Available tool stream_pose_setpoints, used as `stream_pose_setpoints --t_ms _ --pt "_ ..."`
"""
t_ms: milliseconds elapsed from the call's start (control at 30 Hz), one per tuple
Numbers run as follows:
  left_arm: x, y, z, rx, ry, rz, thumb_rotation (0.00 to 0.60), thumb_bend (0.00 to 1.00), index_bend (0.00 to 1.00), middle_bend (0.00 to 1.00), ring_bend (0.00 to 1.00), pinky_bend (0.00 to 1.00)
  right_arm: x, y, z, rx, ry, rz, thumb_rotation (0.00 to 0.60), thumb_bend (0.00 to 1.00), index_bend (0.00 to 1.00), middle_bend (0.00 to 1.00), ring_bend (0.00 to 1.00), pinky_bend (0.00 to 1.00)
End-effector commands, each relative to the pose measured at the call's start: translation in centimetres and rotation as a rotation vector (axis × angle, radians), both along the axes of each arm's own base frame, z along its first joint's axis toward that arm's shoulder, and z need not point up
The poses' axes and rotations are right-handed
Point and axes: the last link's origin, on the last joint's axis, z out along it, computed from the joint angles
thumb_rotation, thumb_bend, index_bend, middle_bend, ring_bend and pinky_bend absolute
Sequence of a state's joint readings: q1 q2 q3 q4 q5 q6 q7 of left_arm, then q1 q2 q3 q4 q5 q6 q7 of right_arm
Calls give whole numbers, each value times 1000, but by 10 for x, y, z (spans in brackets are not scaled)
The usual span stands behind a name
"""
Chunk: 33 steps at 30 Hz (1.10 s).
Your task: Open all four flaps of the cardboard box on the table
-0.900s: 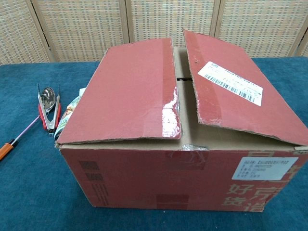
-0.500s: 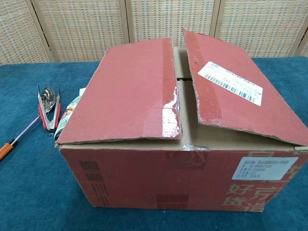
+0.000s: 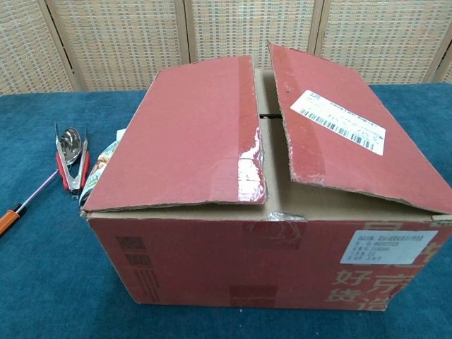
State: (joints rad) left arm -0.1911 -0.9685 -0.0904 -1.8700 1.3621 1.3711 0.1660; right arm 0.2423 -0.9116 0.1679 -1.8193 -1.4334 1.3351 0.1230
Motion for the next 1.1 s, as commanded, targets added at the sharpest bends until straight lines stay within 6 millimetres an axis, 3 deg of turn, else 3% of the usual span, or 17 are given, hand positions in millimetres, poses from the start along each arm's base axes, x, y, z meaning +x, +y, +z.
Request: stream_pose_setpoints --t_ms 33,233,500,833,1100 --pt "1 1 -2 -5 1 -2 493 297 107 0 0 0 26 -14 2 58 -27 106 600 877 86 73 0 0" --pt "7 4 -6 -29 11 -15 492 298 109 0 0 0 81 -39 -3 202 -68 315 600 999 177 171 0 0" --pt "12 8 -10 -54 22 -30 492 298 109 0 0 0 132 -56 -24 382 -56 487 600 1000 204 193 0 0" --pt "18 14 -17 -80 31 -53 493 299 109 0 0 0 178 -57 -64 551 17 599 600 1000 206 195 0 0" --pt "20 18 -19 -96 35 -61 493 299 109 0 0 0 197 -55 -91 630 67 642 600 1000 206 195 0 0"
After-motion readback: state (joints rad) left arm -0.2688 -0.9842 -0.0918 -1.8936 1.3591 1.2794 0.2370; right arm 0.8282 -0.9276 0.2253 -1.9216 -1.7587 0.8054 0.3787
